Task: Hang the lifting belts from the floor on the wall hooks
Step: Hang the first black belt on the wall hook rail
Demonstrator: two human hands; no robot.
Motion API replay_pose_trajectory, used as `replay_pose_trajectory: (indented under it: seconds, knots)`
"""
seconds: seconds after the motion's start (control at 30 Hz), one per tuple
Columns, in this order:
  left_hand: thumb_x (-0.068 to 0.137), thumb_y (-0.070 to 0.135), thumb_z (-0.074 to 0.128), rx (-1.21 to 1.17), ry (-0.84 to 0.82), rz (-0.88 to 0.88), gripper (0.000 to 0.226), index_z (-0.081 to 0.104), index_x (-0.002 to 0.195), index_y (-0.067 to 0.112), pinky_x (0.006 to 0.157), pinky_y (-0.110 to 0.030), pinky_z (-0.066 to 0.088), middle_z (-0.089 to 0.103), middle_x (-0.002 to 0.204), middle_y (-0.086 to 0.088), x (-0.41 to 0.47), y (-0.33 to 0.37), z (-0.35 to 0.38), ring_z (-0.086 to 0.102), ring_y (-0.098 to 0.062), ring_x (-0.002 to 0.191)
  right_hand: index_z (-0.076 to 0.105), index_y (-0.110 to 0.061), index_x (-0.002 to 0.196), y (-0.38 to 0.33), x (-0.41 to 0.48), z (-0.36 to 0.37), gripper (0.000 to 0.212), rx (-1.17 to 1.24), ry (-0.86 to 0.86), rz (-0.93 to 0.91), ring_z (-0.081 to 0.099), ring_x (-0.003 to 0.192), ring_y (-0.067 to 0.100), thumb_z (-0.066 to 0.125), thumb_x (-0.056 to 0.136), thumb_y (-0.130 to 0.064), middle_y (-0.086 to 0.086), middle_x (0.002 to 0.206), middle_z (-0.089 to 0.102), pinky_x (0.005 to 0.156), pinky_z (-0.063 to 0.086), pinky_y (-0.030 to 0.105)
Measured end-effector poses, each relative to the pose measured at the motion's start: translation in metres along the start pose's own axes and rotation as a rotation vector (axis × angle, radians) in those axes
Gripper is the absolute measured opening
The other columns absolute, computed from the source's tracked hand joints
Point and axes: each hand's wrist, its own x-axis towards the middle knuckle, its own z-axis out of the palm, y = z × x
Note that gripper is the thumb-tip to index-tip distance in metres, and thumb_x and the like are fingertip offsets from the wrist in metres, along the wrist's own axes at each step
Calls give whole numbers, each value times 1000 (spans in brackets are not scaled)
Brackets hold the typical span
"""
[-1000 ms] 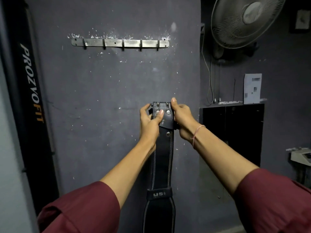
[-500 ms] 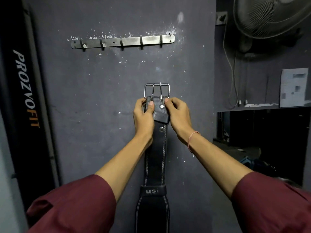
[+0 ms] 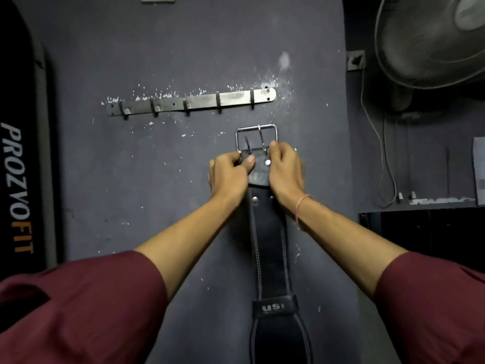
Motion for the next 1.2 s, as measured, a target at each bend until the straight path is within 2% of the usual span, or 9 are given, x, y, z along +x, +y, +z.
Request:
replay_pose_trajectory:
  seconds: [0.13, 0.37, 0.63, 0.77, 0.87, 0.93, 1.03, 1.13, 1.2]
  knots:
    - [80, 43, 59, 77, 60, 106, 42, 58, 64, 4, 62, -42, 47, 56, 61, -16, 59, 17, 5, 51, -32, 65, 48, -13, 63, -22, 58, 10, 43, -19, 41, -55, 41, 67, 19, 49, 101, -33, 2, 62, 46, 61, 25, 34]
    - [98, 29, 58, 162, 59, 82, 43, 43, 61, 15, 67, -31, 33, 43, 62, 0, 130, 27, 14, 41, -23, 70, 30, -15, 46, -37, 125, 34, 60, 14, 105, 27, 24, 48, 14, 55, 97, -33, -4, 48, 27, 50, 25, 33]
    - [97, 27, 61, 45, -17, 128, 35, 66, 84, -6, 68, -35, 47, 68, 80, -17, 157, 21, 26, 51, -20, 73, 36, -15, 42, -24, 152, 45, 56, 16, 186, 152, 29, 51, 20, 61, 90, -31, -1, 49, 31, 57, 31, 32]
    - [93, 26, 66, 36, 4, 105, 36, 63, 78, -7, 63, -29, 37, 63, 74, -13, 154, 7, 26, 47, -18, 70, 37, -15, 44, -16, 146, 48, 54, -41, 167, 160, 31, 50, 20, 60, 90, -32, 0, 49, 34, 54, 30, 32]
    - [93, 27, 67, 56, 3, 81, 39, 51, 63, 9, 61, -29, 32, 53, 63, -2, 145, -6, 23, 43, -16, 65, 34, -15, 46, -4, 136, 51, 59, -78, 134, 112, 27, 49, 17, 57, 95, -37, -3, 49, 31, 51, 26, 33]
    - [97, 28, 63, 67, -3, 104, 38, 47, 65, 16, 60, -27, 32, 46, 62, 5, 132, -7, 23, 39, -9, 59, 36, -16, 52, 1, 128, 49, 55, -78, 98, 39, 30, 52, 16, 51, 99, -42, -4, 51, 33, 51, 25, 32]
    - [101, 34, 54, -41, 5, 68, 26, 43, 99, 10, 53, -12, 37, 50, 83, 1, 100, -9, 24, 44, -5, 66, 48, -19, 70, 8, 107, 47, 40, -127, 3, -61, 49, 69, 23, 43, 103, -40, 1, 69, 54, 63, 37, 35]
    - [103, 40, 47, -20, -13, 55, 33, 38, 104, 8, 69, -24, 39, 59, 95, -8, 65, -36, 28, 57, -25, 87, 56, -13, 112, 26, 77, 49, 33, -39, -91, -82, 60, 107, 28, 35, 106, -38, 9, 115, 66, 93, 46, 41]
    - [102, 42, 46, -11, -59, 42, 37, 43, 106, 5, 81, -35, 44, 64, 106, -15, 44, -57, 30, 61, -30, 100, 43, -14, 137, 40, 55, 49, 43, 24, -156, -81, 57, 121, 22, 35, 105, -42, 5, 134, 60, 103, 43, 37]
